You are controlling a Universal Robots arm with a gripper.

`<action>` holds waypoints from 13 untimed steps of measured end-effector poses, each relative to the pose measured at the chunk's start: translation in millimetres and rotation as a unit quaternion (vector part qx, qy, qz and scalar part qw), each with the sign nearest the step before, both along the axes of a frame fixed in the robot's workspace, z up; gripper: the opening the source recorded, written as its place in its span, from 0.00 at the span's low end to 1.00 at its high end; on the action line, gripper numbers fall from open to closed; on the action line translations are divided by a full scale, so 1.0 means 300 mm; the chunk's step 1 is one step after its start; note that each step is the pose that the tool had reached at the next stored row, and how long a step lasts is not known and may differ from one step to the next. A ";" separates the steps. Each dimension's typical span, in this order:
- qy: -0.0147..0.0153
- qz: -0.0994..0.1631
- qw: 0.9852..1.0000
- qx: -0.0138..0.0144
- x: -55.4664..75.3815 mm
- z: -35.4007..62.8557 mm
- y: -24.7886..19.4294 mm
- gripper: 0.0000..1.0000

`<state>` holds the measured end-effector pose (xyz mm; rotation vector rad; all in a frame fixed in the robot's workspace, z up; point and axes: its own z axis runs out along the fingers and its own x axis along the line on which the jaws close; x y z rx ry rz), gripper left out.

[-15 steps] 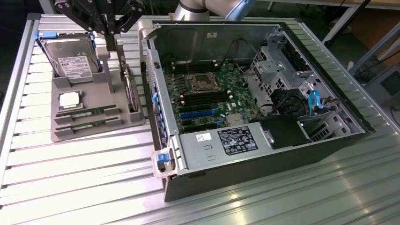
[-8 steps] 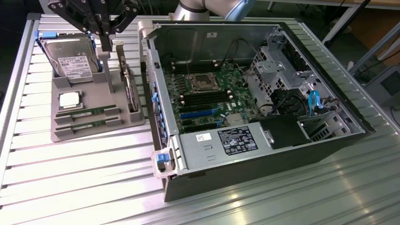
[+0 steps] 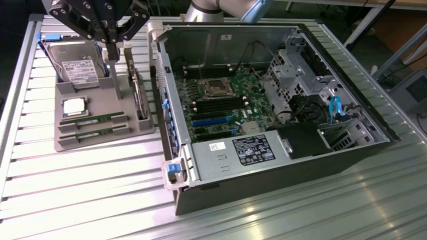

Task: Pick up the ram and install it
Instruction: 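Reach for the ram, then pick up the ram and move it above insertion slot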

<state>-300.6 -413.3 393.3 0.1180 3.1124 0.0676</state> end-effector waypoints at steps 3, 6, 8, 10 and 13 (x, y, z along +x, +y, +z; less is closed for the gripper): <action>0.000 0.000 1.000 0.000 0.000 0.000 0.000 0.10; 0.000 0.000 1.000 0.000 0.000 0.000 0.000 0.10; 0.000 0.002 1.000 0.000 0.000 0.000 0.000 0.10; 0.000 0.009 1.000 0.000 0.000 0.000 0.000 0.10; 0.000 0.024 1.000 0.000 0.000 0.000 0.000 0.10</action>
